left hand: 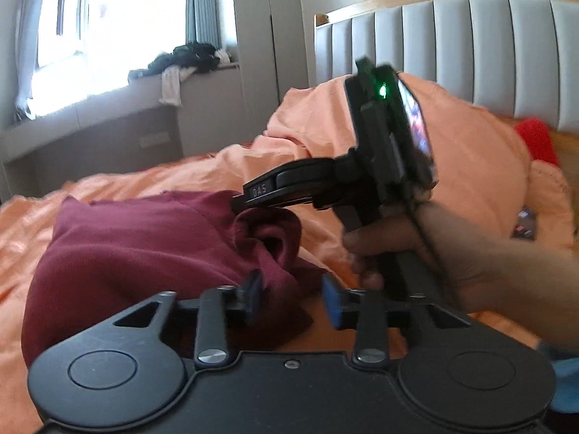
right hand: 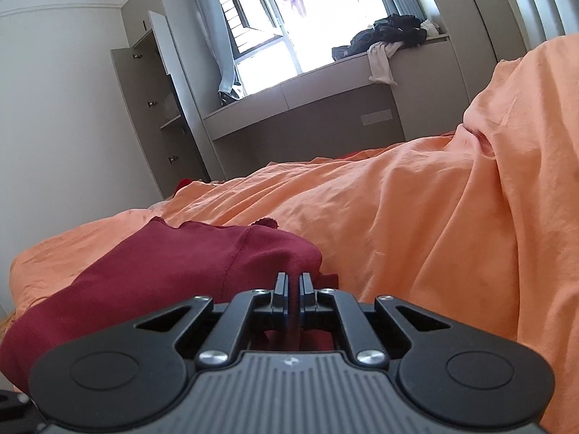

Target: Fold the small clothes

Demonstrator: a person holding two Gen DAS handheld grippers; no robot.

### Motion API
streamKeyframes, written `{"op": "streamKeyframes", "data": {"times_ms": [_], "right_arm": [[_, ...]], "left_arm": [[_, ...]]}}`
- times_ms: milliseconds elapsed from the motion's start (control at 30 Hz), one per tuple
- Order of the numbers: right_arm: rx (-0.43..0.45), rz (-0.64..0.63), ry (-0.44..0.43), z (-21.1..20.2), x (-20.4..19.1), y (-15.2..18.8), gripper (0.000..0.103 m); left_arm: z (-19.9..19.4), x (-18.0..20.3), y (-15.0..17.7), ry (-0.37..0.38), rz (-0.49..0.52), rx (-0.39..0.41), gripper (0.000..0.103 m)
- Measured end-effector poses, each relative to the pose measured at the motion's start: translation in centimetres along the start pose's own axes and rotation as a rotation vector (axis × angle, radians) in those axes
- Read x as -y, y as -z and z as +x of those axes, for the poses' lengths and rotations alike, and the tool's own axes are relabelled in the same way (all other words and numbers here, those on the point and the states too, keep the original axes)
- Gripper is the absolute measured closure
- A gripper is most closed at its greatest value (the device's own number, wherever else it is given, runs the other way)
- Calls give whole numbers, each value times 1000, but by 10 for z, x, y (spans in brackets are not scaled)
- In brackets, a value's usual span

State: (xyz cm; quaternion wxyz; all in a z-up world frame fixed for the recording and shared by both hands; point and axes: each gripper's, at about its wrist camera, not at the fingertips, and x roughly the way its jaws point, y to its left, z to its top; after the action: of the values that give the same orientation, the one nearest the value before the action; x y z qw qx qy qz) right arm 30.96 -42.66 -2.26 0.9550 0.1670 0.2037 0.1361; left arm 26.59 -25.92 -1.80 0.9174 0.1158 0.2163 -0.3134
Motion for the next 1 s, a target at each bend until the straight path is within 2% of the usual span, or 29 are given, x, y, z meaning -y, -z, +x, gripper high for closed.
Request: {"op": "streamKeyframes", "data": {"times_ms": [100,133,167,267,367,433,467,500,567,700,833,900,1000], "right_arm": [[4,4,3,3,2,-3,97],[5,2,4,2,2,-3,96],[8,1,6,1,2,-2,95],[14,4,12,-2,4,-2,91],[24,15,30,-6,6,-1,75],[33,23,41,-10,8,-2,67],[35,28,44,-12,9,-2,57],[37,36,46,-15,10,-2,43],[41,52,36,-21,12,-1,28],[22,84,-17,-30,13,2,7],[-26,89,-57,-39,7,9,1],[-72,54,-50,-41,2,12,0],[-144,-33,6,-40,-6,19,0]], "left_arm": [[-12,-7,-1,33,-56,-9,49],[-17,-11,-3,37,-75,-6,44],[-22,-14,-4,33,-97,0,36],[-40,-26,-15,8,-159,40,23],[-51,-39,-26,-58,-184,80,15],[-56,-48,-30,-138,-190,108,6],[-59,-55,-31,-179,-194,115,3],[-59,-61,-32,-217,-199,112,3],[-57,-76,-33,-268,-216,83,3],[-51,-104,-25,-346,-266,26,2],[-53,-123,-10,-325,-348,2,1],[-52,-127,-1,-314,-380,-7,0],[-49,-127,7,-320,-384,-22,0]]}}
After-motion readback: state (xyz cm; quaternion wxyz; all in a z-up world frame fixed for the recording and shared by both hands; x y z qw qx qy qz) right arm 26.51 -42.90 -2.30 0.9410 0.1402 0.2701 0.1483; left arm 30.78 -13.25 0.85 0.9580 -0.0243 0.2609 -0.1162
